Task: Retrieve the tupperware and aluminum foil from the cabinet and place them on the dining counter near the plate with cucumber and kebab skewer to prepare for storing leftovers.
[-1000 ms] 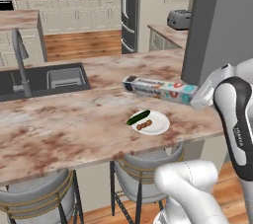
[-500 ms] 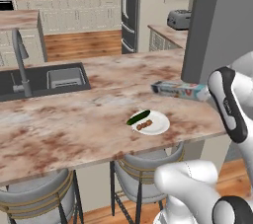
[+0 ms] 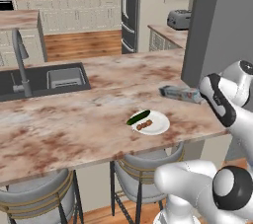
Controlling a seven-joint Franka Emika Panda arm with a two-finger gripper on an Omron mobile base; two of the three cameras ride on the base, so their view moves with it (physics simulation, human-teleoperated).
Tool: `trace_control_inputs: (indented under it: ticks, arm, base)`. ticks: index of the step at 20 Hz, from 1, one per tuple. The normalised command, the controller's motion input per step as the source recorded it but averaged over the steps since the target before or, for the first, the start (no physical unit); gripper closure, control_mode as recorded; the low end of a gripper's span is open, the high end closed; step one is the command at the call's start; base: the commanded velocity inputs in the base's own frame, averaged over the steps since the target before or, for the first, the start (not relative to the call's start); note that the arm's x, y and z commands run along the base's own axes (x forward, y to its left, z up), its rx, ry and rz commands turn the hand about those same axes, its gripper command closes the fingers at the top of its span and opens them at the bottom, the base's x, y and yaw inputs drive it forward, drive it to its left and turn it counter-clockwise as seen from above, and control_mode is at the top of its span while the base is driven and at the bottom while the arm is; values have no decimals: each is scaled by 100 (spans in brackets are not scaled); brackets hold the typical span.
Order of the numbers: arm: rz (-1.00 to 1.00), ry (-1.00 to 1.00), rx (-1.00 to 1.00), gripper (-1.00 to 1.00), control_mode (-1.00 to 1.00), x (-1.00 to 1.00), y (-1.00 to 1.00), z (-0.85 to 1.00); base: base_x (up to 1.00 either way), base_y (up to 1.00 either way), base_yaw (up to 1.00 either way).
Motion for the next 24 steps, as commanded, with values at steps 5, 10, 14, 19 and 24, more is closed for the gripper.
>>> trace_control_inputs:
  ticks: [5,10,14,19,24]
  arm:
    - [-9,0,0,100,-100,46,-13,-65]
    - [-5,0,0,100,-100,19,-3,-69]
    - [-2,4,0,100,-100,3,-1,-73]
    - [-1,2,0,-100,-100,48,0,-51]
    - [0,0,4,-100,-100,86,-17,-6]
  base:
    - [0,0,0]
    - [0,0,0]
    - [0,0,0]
    - [0,0,0]
    - [0,0,0]
